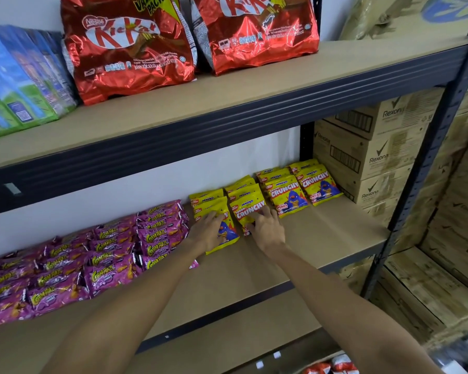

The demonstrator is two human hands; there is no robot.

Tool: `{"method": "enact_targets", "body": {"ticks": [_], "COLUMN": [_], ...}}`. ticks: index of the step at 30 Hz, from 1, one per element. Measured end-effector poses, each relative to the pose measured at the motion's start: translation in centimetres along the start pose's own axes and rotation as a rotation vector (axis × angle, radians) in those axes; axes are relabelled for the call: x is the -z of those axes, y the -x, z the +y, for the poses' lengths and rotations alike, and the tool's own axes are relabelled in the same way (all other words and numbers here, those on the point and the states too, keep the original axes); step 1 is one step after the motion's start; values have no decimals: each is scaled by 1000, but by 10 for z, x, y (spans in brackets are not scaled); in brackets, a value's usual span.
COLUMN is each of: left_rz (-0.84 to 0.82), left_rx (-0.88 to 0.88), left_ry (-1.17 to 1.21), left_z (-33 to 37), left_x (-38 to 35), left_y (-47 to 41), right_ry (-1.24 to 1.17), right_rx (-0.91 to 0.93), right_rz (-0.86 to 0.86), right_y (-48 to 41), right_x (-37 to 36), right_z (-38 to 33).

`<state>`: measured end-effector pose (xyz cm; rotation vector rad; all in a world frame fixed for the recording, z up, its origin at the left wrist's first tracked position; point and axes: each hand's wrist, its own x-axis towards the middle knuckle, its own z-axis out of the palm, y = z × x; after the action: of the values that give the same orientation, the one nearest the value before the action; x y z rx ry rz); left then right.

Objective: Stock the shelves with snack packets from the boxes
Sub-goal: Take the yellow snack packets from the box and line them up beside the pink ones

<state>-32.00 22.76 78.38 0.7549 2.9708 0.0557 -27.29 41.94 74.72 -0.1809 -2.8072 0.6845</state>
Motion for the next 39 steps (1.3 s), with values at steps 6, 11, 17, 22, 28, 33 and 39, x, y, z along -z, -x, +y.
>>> {"method": "enact_targets", "body": {"ticks": [6,11,17,22,28,33,39], "left_rz": [28,132,317,400,395,306,173], "left_rx": [11,26,6,81,142,134,163], "left_ry": [-55,-35,119,348,376,467,575], "left_z": [5,15,16,15,-2,-13,-16], "left_x": [0,-1,-1,4,-12,-37,-91], "left_y": [8,29,70,130,205,262,338], "right_ry": [-58,-85,-237,-300,-325,-369,-338], "right_rx": [-47,-28,78,152,195,211,153], "right_rz": [-25,60,207,100,32,4,-61], "right_y": [2,16,51,96,151,204,286], "right_x": [8,18,22,23,4,-23,-57], "right_z": [-7,-16,-37,-59,-96,-119,-140]}}
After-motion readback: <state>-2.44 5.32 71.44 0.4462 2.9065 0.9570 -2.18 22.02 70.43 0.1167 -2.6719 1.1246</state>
